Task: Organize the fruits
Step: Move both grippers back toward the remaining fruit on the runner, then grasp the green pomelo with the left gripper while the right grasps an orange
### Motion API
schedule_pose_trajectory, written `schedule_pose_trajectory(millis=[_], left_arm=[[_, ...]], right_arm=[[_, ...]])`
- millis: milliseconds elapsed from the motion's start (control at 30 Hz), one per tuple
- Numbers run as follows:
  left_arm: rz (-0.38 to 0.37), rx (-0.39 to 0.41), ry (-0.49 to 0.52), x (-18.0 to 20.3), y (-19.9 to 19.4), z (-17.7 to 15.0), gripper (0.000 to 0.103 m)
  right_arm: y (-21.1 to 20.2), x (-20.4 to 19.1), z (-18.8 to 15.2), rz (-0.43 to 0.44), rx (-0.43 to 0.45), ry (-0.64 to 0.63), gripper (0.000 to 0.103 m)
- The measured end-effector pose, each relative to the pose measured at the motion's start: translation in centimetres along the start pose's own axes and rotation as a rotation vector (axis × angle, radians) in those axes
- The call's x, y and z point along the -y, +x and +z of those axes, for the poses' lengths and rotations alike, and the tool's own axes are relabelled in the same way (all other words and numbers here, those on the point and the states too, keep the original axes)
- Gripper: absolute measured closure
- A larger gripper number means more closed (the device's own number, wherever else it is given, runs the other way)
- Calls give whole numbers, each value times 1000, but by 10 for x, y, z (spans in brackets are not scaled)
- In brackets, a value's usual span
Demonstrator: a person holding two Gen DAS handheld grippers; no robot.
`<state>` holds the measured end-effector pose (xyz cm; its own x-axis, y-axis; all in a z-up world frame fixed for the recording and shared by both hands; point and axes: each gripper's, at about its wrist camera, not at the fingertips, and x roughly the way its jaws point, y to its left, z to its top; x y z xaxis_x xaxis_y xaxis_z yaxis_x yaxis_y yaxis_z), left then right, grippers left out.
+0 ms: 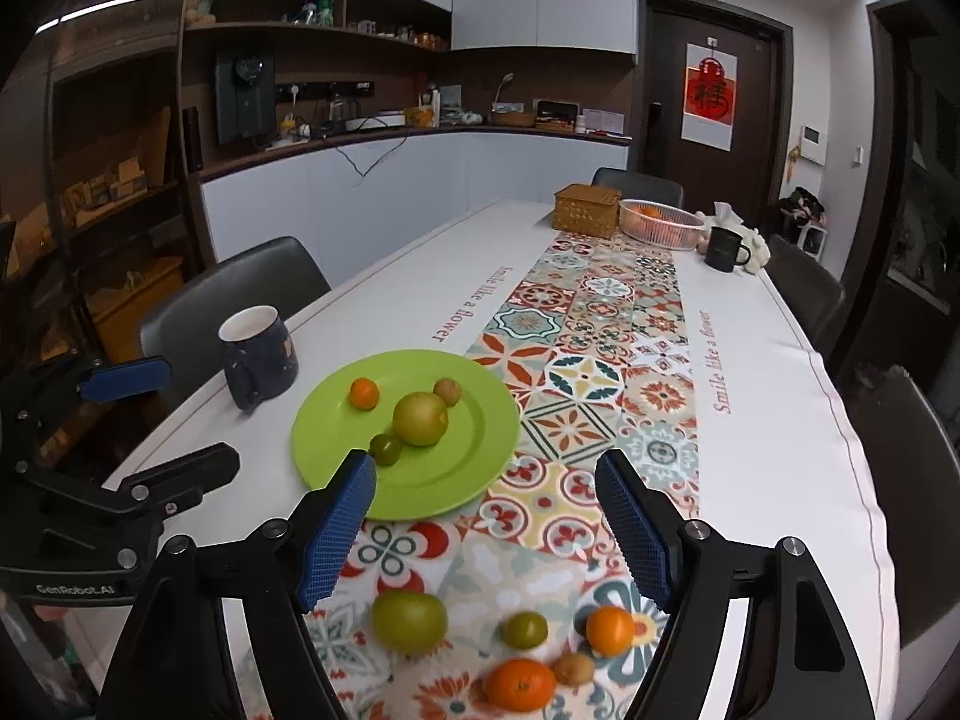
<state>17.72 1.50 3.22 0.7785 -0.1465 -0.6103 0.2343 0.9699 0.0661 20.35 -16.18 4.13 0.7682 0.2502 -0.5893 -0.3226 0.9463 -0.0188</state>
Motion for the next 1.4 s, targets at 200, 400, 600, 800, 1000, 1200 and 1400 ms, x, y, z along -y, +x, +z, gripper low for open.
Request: schedule_pose_trajectory(millis=[200,400,600,800,1000,1200,1400], left_arm=[[-41,16,44,24,-9,-11,15],[-81,5,70,43,-7,-23,15],[-117,-11,117,60,0,-38,15],[-130,-21,162,68,13,-53,15],[-146,-46,197,71,32,-61,15],[-173,-102,227,76,57,-65,15],[-183,-149,240,78,80,-67,16]], right_arm=[[-24,6,-22,-32,18,-14,27],[-37,13,-44,-49,-3,-5,27],[-42,19,-66,-53,-38,11,27],[-36,18,-84,-56,-77,-14,27],[-18,20,-99,-45,-138,-10,27],[5,25,-113,-15,-201,13,27],[27,30,-121,20,-254,34,36]])
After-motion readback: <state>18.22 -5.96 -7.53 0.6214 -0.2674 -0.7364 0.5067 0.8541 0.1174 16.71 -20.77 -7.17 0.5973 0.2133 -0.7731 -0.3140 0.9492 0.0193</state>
